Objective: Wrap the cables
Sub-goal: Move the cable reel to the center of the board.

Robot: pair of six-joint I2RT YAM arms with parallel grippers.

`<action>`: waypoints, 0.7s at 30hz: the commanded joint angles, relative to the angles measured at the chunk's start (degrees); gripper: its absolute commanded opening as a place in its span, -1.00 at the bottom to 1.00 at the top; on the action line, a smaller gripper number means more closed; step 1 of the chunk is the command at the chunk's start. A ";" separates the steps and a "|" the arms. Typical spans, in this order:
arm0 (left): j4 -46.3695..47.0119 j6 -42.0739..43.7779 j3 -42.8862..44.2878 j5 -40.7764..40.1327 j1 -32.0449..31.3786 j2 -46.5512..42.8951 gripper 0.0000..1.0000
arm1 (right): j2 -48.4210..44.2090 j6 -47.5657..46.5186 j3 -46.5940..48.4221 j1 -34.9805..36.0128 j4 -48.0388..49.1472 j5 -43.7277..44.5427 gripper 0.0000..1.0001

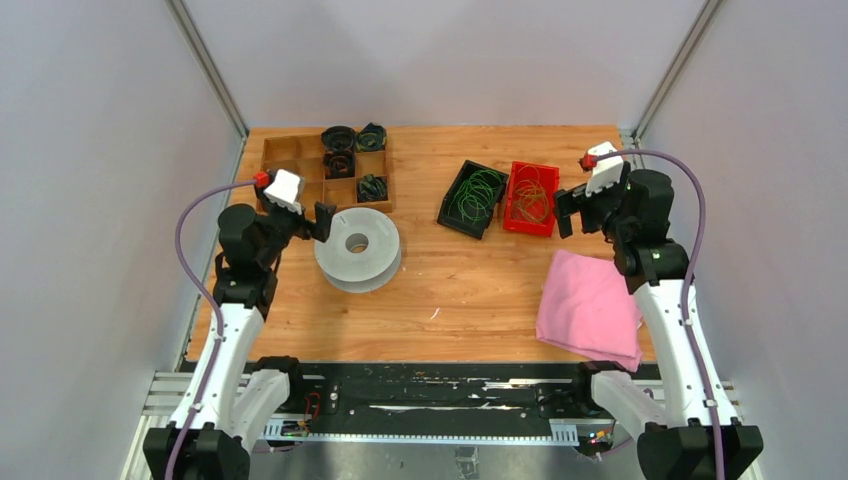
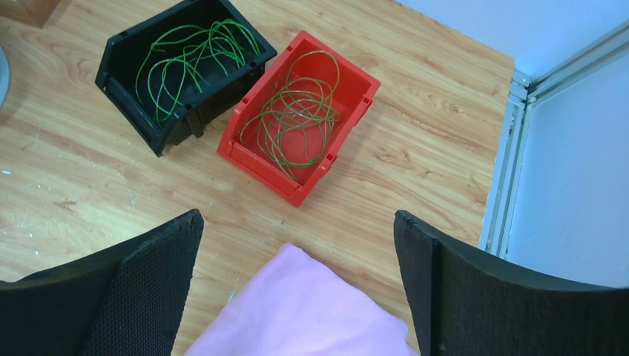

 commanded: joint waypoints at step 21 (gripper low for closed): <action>-31.64 14.12 17.91 -10.89 -9.01 31.37 0.96 | -0.02 -1.77 -7.71 2.78 1.18 -3.64 0.94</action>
